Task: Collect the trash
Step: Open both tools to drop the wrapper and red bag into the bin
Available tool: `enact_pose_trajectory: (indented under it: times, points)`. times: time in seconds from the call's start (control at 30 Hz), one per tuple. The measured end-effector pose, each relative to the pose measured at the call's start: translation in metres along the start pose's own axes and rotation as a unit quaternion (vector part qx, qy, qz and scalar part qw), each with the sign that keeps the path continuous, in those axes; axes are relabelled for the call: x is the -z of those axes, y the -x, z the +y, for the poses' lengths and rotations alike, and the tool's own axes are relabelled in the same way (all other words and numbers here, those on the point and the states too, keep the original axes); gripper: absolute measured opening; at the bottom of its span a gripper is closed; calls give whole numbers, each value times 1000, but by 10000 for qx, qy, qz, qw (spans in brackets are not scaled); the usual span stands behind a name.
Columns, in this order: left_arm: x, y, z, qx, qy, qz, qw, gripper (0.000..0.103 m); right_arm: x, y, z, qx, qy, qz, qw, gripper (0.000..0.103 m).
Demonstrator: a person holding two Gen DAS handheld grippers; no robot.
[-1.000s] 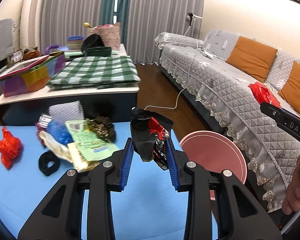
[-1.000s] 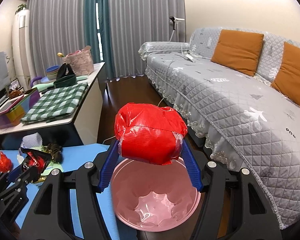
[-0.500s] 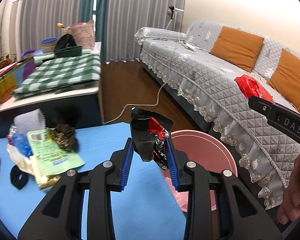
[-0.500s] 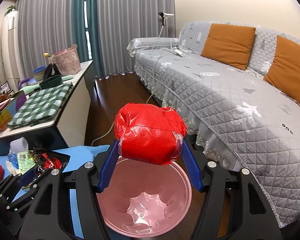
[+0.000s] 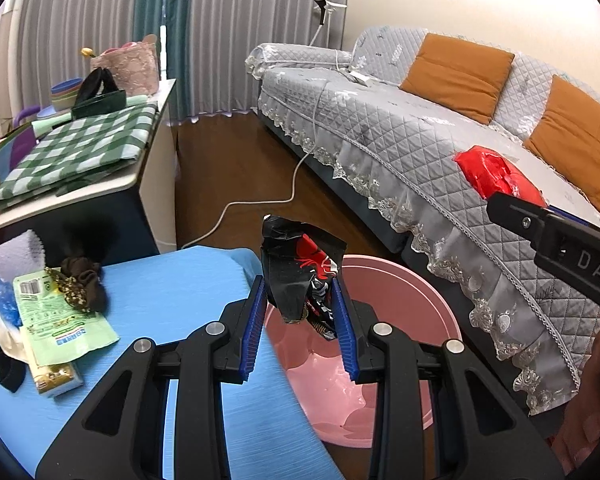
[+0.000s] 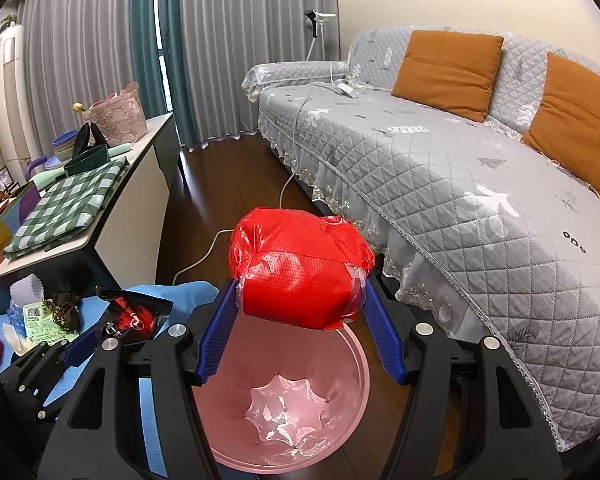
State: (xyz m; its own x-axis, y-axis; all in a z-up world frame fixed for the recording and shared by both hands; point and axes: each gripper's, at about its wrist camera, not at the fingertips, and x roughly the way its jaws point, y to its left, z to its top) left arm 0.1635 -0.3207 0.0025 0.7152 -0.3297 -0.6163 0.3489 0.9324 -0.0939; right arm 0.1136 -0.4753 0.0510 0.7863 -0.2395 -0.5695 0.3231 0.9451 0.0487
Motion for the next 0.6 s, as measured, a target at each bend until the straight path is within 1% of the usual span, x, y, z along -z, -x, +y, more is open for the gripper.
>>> enact_pose_trajectory:
  times: [0.13,0.17,0.2,0.23,0.27,0.6]
  points:
    - [-2,-3,-3,39,-15,13,10000,33,0,-1,-5,12,-67,11,10000,63]
    - [-3,-3,-3,67,-19,15,10000,33,0,0,-5,13,-90,3,10000,64]
    - [-4,-3,-4,98,-19,10,10000,36,0,0,-6,24,-115,7,9999,70]
    - [-4,-3,-4,106,-21,1,9999,47,-1,0,-7,23,-143,7,9999,74]
    - [-4,-1,-5,70,-31,-47,10000,53,-1,0,-7,11,-157,0,9999,75]
    - [-5,13,5,-37,54,-99,9999,53,-4,8,-3,-67,-152,-90,9998,75]
